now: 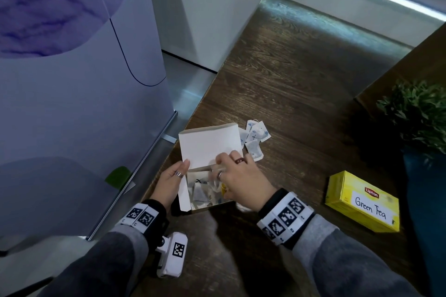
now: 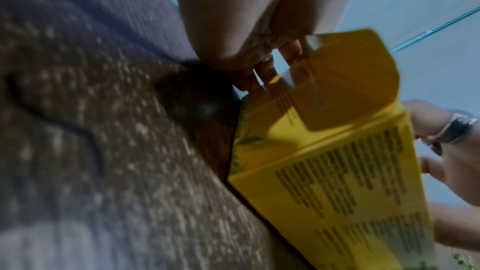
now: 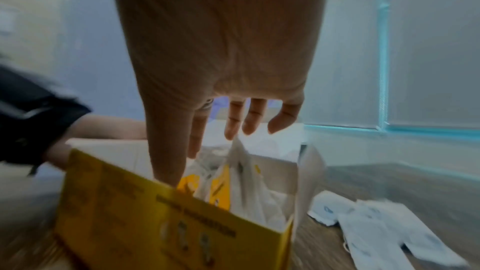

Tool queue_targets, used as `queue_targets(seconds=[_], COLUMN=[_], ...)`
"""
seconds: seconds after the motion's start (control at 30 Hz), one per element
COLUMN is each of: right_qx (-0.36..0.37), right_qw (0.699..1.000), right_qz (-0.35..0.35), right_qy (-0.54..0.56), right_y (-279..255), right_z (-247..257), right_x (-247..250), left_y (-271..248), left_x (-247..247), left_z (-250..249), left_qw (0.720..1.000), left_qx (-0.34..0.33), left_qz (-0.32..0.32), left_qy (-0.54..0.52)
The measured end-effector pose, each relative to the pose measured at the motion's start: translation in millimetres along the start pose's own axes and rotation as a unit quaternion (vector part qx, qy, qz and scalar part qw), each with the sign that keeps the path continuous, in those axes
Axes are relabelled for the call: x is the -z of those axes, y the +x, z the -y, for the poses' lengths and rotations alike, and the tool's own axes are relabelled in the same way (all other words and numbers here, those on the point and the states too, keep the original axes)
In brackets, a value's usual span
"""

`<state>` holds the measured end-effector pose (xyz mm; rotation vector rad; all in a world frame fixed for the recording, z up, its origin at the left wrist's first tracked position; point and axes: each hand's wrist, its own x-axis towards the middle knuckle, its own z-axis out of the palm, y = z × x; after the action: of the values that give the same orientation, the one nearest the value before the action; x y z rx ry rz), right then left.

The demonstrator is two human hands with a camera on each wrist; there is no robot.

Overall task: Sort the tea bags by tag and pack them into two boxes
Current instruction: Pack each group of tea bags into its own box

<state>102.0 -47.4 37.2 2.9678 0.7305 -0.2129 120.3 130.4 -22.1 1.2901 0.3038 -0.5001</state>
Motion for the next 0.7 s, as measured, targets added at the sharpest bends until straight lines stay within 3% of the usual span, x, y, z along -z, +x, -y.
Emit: queue_targets(seconds=[0.1,0.3,0.37,0.43,0.5,0.57,0.63,0.7], right_qx=[0.044,0.085,0.097,0.072,-0.002,-0.045,-0.046,-0.062], right_qw=[0.993,0.991,0.993,0.988,0.938,0.875,0.869,0.901], right_qz=[-0.025,-0.057,-0.065,-0.009,0.07,0.091,0.114,0.103], right_qy=[-0.107,-0.081,-0.018,0.136,0.339,0.472,0.479,0.418], right_y=[2.6,10.1,10.7,13.6,15.4,18.3,22.6,25.6], right_z=[7.2,-2.7,0.4,-1.2,-5.4,-10.1,-12.0,-9.7], right_x=[-3.8,-3.3,1.7,6.0,9.1,8.9,4.9,-1.2], left_y=[-0.8,0.7,0.8,0.2,0.4,0.9,1.8,2.6], left_x=[-0.7,0.6,0.6,1.2,1.4,1.7,1.6,1.6], left_z=[-0.8,-0.6,-0.4,-0.5,-0.6,-0.5,0.1,0.4], left_qw=[1.0,1.0,1.0,1.0,1.0,1.0,1.0,1.0], left_qx=[0.001,0.007,0.013,0.012,0.008,0.006,0.006,0.006], left_qz=[-0.001,0.006,0.006,0.004,-0.001,-0.005,-0.007,-0.013], left_qy=[-0.008,-0.008,-0.012,-0.007,-0.001,0.008,0.01,0.008])
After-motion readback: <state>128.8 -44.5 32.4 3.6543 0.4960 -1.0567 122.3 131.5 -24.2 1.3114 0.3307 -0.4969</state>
